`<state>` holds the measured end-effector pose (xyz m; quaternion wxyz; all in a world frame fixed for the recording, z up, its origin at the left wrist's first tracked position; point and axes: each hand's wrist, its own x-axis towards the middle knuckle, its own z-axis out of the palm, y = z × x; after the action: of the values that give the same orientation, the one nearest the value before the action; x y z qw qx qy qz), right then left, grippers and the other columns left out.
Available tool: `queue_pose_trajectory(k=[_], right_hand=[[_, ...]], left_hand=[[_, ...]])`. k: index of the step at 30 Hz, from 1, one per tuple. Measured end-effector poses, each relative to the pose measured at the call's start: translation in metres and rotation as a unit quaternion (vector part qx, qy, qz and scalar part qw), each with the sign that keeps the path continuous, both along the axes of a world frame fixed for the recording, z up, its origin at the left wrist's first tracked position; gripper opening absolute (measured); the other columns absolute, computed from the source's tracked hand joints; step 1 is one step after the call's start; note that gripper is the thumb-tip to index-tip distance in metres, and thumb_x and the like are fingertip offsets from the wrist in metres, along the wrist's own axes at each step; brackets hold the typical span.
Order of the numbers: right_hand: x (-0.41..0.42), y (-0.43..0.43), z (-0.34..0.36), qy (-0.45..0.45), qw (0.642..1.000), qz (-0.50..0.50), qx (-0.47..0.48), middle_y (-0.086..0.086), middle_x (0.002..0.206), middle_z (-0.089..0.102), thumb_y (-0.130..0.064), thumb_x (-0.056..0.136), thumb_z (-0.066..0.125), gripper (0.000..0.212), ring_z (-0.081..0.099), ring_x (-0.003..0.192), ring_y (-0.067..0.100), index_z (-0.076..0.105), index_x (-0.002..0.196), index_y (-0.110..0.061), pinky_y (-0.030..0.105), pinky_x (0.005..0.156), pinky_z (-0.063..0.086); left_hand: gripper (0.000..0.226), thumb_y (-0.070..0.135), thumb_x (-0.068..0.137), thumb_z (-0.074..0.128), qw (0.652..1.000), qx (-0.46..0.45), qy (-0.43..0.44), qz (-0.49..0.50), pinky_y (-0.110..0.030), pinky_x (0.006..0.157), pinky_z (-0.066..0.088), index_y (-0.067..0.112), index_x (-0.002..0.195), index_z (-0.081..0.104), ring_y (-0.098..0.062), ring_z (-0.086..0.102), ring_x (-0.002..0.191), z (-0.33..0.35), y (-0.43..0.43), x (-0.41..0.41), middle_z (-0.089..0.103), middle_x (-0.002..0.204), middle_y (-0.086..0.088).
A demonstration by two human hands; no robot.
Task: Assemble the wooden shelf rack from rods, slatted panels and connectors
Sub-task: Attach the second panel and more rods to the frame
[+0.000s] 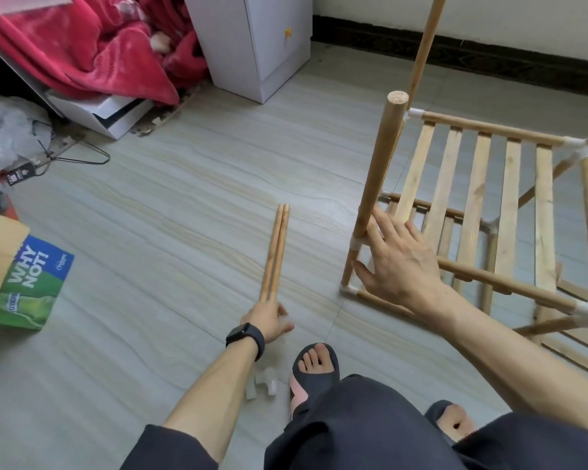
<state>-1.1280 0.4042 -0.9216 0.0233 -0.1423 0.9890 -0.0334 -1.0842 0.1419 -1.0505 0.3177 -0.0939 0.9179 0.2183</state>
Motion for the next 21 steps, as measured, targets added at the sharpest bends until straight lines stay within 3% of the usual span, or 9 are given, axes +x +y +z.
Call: queue_pose_trajectory(k=[3, 6, 8, 10, 12, 14, 16, 19, 21], right_hand=[[0.001, 0.007, 0.006, -0.048, 0.999, 0.016, -0.012, 0.000, 0.172, -0.002, -0.064, 0.088, 0.037, 0.095, 0.019, 0.155, 0.028, -0.013, 0.161, -0.029, 0.052, 0.126, 0.021], [-0.007, 0.015, 0.026, -0.151, 0.987, 0.023, -0.058, -0.010, 0.169, -0.017, -0.040, 0.091, 0.057, 0.102, 0.013, 0.156, 0.024, -0.019, 0.159, -0.037, 0.043, 0.125, 0.017], [-0.013, 0.018, 0.048, -0.240, 0.963, 0.000, -0.123, -0.012, 0.170, -0.014, -0.019, 0.091, 0.060, 0.099, 0.013, 0.156, 0.024, -0.005, 0.163, -0.036, 0.042, 0.124, 0.021], [-0.020, 0.021, 0.075, -0.276, 0.944, -0.042, -0.174, -0.002, 0.171, 0.012, -0.013, 0.093, 0.061, 0.080, 0.028, 0.151, 0.026, 0.022, 0.162, -0.028, 0.043, 0.120, 0.032], [-0.027, 0.024, 0.107, -0.245, 0.936, -0.081, -0.240, 0.006, 0.158, 0.044, -0.014, 0.098, 0.059, 0.056, 0.045, 0.141, 0.024, 0.044, 0.152, -0.019, 0.041, 0.113, 0.041], [-0.035, 0.030, 0.145, -0.170, 0.915, -0.113, -0.348, 0.005, 0.143, 0.058, -0.018, 0.103, 0.055, 0.041, 0.055, 0.130, 0.019, 0.053, 0.143, -0.015, 0.031, 0.098, 0.051], [-0.037, 0.032, 0.188, -0.097, 0.863, -0.147, -0.473, 0.002, 0.125, 0.067, -0.029, 0.106, 0.050, 0.029, 0.062, 0.118, 0.018, 0.060, 0.130, -0.016, 0.025, 0.081, 0.050], [-0.028, 0.026, 0.236, -0.042, 0.764, -0.149, -0.627, 0.002, 0.110, 0.072, -0.042, 0.107, 0.045, 0.031, 0.069, 0.104, 0.020, 0.064, 0.119, -0.021, 0.034, 0.083, 0.054], [-0.016, 0.019, 0.249, -0.020, 0.732, -0.139, -0.666, 0.002, 0.107, 0.073, -0.045, 0.106, 0.045, 0.032, 0.071, 0.098, 0.019, 0.065, 0.119, -0.024, 0.034, 0.081, 0.055]], left_hand=[[0.041, 0.045, 0.082, 0.080, 0.983, 0.160, 0.044, 0.078, -0.027, 0.082, 0.055, 0.016, 0.110, 0.073, -0.012, 0.069, 0.094, 0.044, 0.006, -0.018, 0.072, 0.103, 0.004], [0.043, 0.052, 0.075, 0.081, 0.931, 0.317, 0.090, 0.155, -0.022, 0.070, 0.051, 0.022, 0.105, 0.074, -0.005, 0.073, 0.080, 0.111, 0.019, -0.040, 0.076, 0.095, 0.005], [0.044, 0.051, 0.072, 0.080, 0.880, 0.414, 0.120, 0.197, -0.025, 0.074, 0.053, 0.024, 0.106, 0.074, -0.008, 0.074, 0.082, 0.161, 0.029, -0.055, 0.077, 0.100, 0.002], [0.035, 0.038, 0.081, 0.078, 0.824, 0.499, 0.153, 0.221, -0.026, 0.076, 0.054, 0.021, 0.111, 0.074, -0.012, 0.073, 0.086, 0.210, 0.038, -0.070, 0.077, 0.103, 0.000], [0.025, 0.028, 0.090, 0.073, 0.778, 0.559, 0.178, 0.226, -0.025, 0.073, 0.055, 0.021, 0.114, 0.074, -0.013, 0.073, 0.087, 0.256, 0.048, -0.082, 0.077, 0.103, -0.001], [0.020, 0.024, 0.096, 0.067, 0.747, 0.598, 0.196, 0.212, -0.025, 0.072, 0.055, 0.022, 0.114, 0.075, -0.012, 0.072, 0.087, 0.297, 0.060, -0.088, 0.077, 0.105, -0.001], [0.022, 0.024, 0.099, 0.060, 0.736, 0.615, 0.211, 0.187, -0.027, 0.074, 0.052, 0.024, 0.116, 0.075, -0.013, 0.070, 0.090, 0.329, 0.076, -0.089, 0.075, 0.110, 0.000], [0.025, 0.023, 0.103, 0.053, 0.732, 0.618, 0.237, 0.162, -0.030, 0.079, 0.052, 0.024, 0.118, 0.073, -0.017, 0.069, 0.098, 0.359, 0.099, -0.084, 0.075, 0.112, 0.001], [0.026, 0.022, 0.104, 0.050, 0.726, 0.622, 0.248, 0.155, -0.031, 0.080, 0.055, 0.023, 0.120, 0.071, -0.019, 0.071, 0.101, 0.368, 0.113, -0.080, 0.075, 0.110, 0.001]])
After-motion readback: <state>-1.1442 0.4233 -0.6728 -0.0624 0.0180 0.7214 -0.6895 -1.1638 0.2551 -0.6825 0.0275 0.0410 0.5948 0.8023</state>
